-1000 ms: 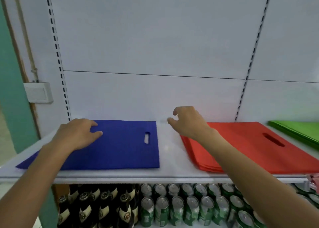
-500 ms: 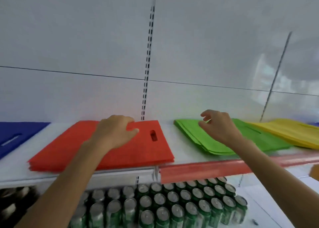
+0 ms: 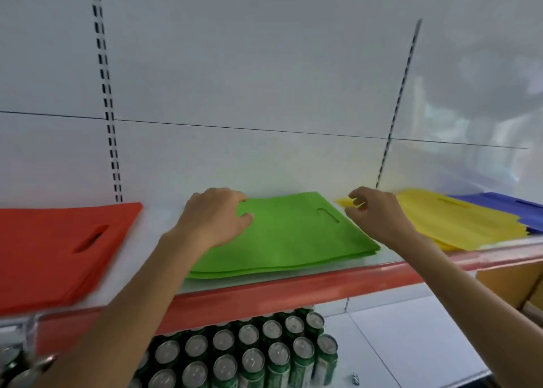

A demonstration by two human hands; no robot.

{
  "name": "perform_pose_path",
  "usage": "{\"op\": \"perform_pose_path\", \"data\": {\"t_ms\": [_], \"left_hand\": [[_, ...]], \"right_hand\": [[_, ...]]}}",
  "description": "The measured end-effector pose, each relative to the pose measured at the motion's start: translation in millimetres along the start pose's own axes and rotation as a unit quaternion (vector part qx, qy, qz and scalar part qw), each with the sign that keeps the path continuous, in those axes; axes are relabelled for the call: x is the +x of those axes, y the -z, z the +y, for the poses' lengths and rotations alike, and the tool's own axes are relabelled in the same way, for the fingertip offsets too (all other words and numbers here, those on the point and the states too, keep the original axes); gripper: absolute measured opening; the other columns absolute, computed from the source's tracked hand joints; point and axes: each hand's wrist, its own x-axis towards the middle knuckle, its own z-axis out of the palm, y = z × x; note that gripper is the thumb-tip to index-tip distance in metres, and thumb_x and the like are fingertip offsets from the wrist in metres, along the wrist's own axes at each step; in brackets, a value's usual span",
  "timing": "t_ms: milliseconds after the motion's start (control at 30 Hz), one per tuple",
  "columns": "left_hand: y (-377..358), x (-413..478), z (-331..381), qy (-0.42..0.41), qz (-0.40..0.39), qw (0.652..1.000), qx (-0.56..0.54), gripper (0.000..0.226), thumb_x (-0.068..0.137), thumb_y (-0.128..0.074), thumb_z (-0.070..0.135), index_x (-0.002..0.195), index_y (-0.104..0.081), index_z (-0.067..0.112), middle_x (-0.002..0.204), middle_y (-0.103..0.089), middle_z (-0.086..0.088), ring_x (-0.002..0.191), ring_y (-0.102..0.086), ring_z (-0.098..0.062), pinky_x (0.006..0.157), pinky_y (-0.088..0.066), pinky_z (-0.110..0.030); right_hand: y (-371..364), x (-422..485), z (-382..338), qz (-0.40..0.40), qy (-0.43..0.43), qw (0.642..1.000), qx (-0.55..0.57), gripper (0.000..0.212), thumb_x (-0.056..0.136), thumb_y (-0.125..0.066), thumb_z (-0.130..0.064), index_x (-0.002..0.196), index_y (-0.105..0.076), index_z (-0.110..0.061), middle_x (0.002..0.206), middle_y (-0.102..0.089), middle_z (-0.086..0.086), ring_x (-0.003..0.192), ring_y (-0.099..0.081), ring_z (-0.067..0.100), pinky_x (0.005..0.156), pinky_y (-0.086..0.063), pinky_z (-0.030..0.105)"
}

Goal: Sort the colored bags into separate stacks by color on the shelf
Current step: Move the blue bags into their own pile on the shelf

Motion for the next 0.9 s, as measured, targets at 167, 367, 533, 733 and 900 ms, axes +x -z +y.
{"op": "perform_pose_path", "data": {"t_ms": [167,367,533,733,900], "left_hand": [[-15.0,39.8,83.1,-0.019,0.012,0.999,0.028,0.046,0.093,-0.044,0.044,0.134,-0.046,0.024,0.136,-0.051,-0.001,0.125,-0.046,-0.021,0.101,-0.034,-0.036],[-60.9,72.2,213.2,-0.025,0.030,0.999,0.010,0.045,0.092,-0.044,0.045,0.132,-0.049,0.025,0.132,-0.054,0.000,0.123,-0.047,-0.021,0.099,-0.037,-0.034],[-92.7,98.0,324.0,-0.006,0.011,1.000,-0.027,0.046,0.093,-0.045,0.045,0.133,-0.048,0.024,0.135,-0.052,0.002,0.123,-0.047,-0.020,0.099,-0.036,-0.034],[-116.2,135.2,422.7,-0.023,0.010,1.000,-0.017,0.046,0.094,-0.043,0.045,0.135,-0.046,0.024,0.137,-0.049,0.002,0.126,-0.044,-0.020,0.100,-0.034,-0.035],[-138.7,168.6,494.6,-0.047,0.007,0.999,-0.022,0.044,0.093,-0.044,0.044,0.133,-0.048,0.025,0.134,-0.052,0.003,0.123,-0.047,-0.020,0.098,-0.036,-0.033]], "right_hand": [[30.8,25.2,83.8,0.014,-0.013,1.000,0.013,0.034,0.086,-0.062,-0.019,0.119,-0.061,-0.009,0.109,-0.065,0.010,0.098,-0.060,0.023,0.081,-0.038,0.026],[75.4,41.0,212.6,0.035,-0.001,0.999,0.005,0.036,0.086,-0.063,-0.016,0.120,-0.060,-0.004,0.111,-0.065,0.013,0.103,-0.058,0.025,0.089,-0.042,0.031],[123.4,57.9,325.7,0.001,0.004,1.000,-0.029,0.032,0.088,-0.059,-0.016,0.117,-0.060,-0.004,0.113,-0.063,0.012,0.106,-0.054,0.027,0.081,-0.039,0.030],[164.5,86.5,420.9,0.005,-0.005,1.000,-0.015,0.038,0.091,-0.057,-0.016,0.127,-0.055,-0.005,0.122,-0.059,0.014,0.113,-0.053,0.028,0.092,-0.041,0.032],[184.6,99.7,493.8,0.024,-0.025,0.999,-0.007,0.034,0.092,-0.055,-0.017,0.125,-0.057,-0.008,0.121,-0.061,0.010,0.109,-0.056,0.026,0.090,-0.044,0.031]]}}
